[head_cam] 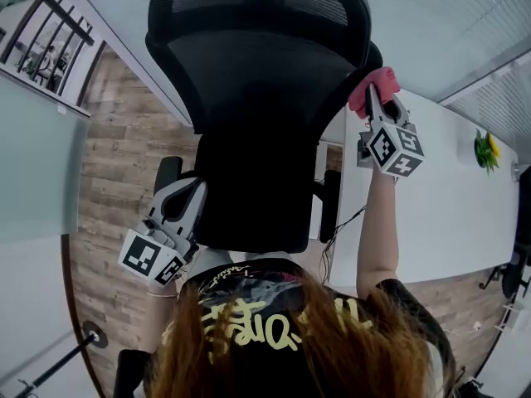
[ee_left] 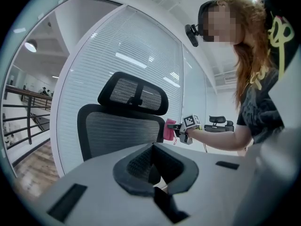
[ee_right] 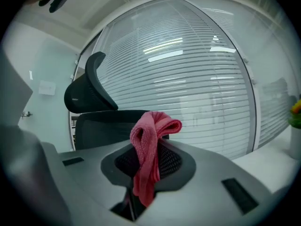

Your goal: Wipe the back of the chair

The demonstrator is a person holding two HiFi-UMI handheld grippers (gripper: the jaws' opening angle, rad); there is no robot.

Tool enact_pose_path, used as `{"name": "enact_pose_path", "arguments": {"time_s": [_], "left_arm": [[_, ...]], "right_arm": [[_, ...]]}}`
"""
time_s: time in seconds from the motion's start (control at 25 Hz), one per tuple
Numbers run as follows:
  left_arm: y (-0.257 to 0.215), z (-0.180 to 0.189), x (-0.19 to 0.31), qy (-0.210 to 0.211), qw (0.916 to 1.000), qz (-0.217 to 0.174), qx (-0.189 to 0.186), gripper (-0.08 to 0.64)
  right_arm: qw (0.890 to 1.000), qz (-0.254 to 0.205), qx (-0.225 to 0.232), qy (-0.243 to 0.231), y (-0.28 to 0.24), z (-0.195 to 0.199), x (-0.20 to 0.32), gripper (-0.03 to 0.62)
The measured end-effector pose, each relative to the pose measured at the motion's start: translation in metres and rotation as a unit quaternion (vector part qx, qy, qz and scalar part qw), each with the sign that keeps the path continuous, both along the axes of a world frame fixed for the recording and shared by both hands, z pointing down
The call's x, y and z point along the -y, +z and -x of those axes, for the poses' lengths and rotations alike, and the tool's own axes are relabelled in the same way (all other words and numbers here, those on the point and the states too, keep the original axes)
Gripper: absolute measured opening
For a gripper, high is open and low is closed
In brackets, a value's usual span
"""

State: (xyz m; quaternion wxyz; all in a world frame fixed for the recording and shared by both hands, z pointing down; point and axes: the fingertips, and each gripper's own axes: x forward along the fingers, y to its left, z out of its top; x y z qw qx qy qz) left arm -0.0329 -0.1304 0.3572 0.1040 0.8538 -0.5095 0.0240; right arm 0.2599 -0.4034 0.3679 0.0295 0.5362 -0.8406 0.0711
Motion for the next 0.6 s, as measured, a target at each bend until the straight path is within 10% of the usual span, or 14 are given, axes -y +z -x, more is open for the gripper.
{"name": "enact_pose_path", "arguments": {"time_s": [0.6], "left_arm": [[0.004, 0.074, 0.025, 0.029, 0.9992, 0.002, -0.028, -0.008]], "right_arm": [[0.992, -0.005, -0.029, 0.126, 0.013, 0.022, 0.023, 0.066]]}}
